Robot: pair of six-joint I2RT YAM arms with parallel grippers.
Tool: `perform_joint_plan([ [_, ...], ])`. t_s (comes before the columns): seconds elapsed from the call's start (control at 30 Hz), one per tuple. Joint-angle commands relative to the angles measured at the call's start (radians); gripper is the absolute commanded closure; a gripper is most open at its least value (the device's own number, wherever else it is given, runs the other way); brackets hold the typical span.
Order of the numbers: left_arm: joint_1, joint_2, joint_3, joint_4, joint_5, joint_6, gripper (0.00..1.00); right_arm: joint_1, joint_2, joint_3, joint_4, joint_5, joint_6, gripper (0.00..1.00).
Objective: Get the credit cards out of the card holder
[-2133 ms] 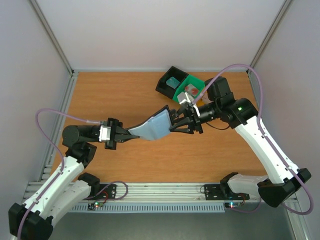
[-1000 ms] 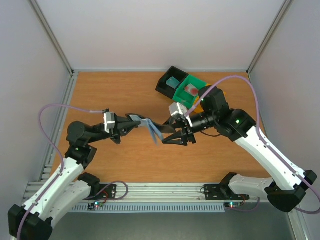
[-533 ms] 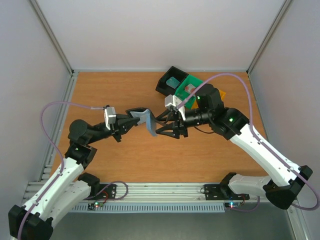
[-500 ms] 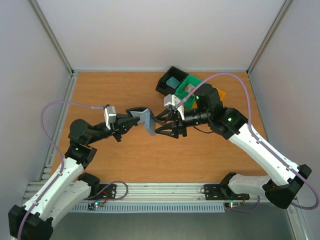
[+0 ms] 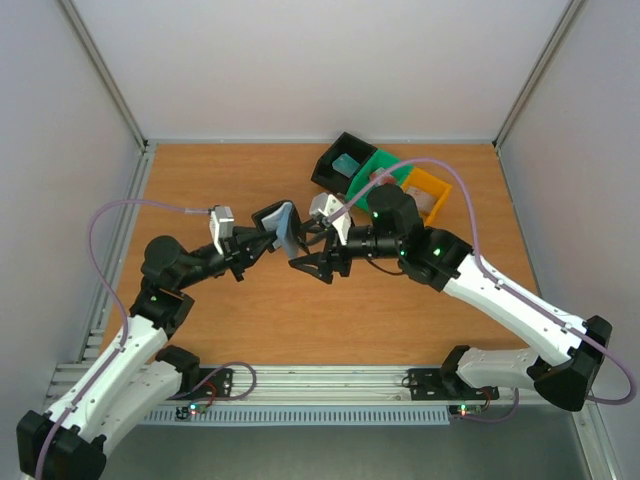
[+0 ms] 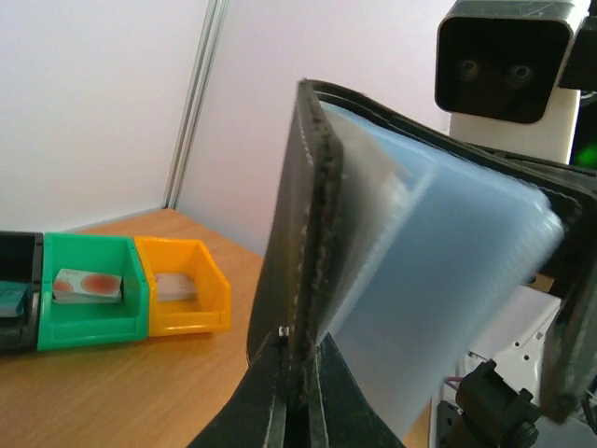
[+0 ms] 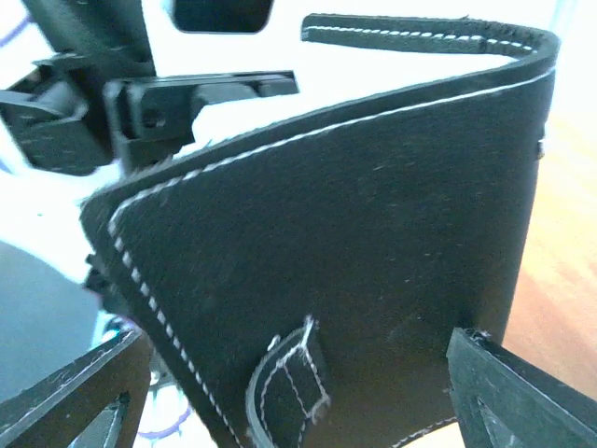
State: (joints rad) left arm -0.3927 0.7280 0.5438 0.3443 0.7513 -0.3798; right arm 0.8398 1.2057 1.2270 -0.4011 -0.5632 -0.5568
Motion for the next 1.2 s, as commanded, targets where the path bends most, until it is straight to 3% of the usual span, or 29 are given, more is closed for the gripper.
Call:
perform_joint_plan([
  [0.0, 0.000, -0.018, -0.012, 0.030, -0.003, -0.026, 1.00, 0.037, -0.024, -0.061, 0.162, 0.286, 0.054, 0.12],
  [0.17, 0.000, -0.015, -0.014, 0.031, -0.005, -0.027, 1.00, 0.086, -0.011, -0.068, 0.189, 0.435, 0.042, 0.11],
  [0.33, 0.000, -0.016, -0.017, 0.034, -0.003, -0.019, 1.00, 0.088, -0.019, -0.074, 0.186, 0.396, 0.011, 0.20],
  [0.43, 0.000, -0.016, -0.018, 0.040, 0.004, -0.018, 1.00, 0.088, -0.020, -0.066, 0.156, 0.396, 0.004, 0.33],
  [0.67, -0.001, -0.017, -0.025, 0.046, 0.011, -0.010, 1.00, 0.088, -0.030, -0.055, 0.131, 0.432, -0.015, 0.53],
  [0.8, 0.000, -0.019, -0.029, 0.045, 0.021, -0.007, 1.00, 0.087, -0.040, -0.055, 0.118, 0.446, -0.019, 0.76],
  [0.93, 0.000, -0.013, -0.033, 0.050, 0.032, -0.001, 1.00, 0.087, -0.035, -0.045, 0.108, 0.396, -0.016, 0.81],
  [1.07, -0.004, -0.011, -0.036, 0.053, 0.057, -0.001, 0.99, 0.087, -0.022, -0.029, 0.108, 0.348, -0.006, 0.96],
  [1.1, -0.008, -0.013, -0.038, 0.053, 0.058, -0.001, 0.95, 0.087, -0.016, -0.024, 0.106, 0.334, -0.002, 0.98],
  [1.17, -0.016, -0.014, -0.042, 0.055, 0.056, -0.001, 0.73, 0.087, 0.004, -0.008, 0.103, 0.301, 0.009, 0.99],
])
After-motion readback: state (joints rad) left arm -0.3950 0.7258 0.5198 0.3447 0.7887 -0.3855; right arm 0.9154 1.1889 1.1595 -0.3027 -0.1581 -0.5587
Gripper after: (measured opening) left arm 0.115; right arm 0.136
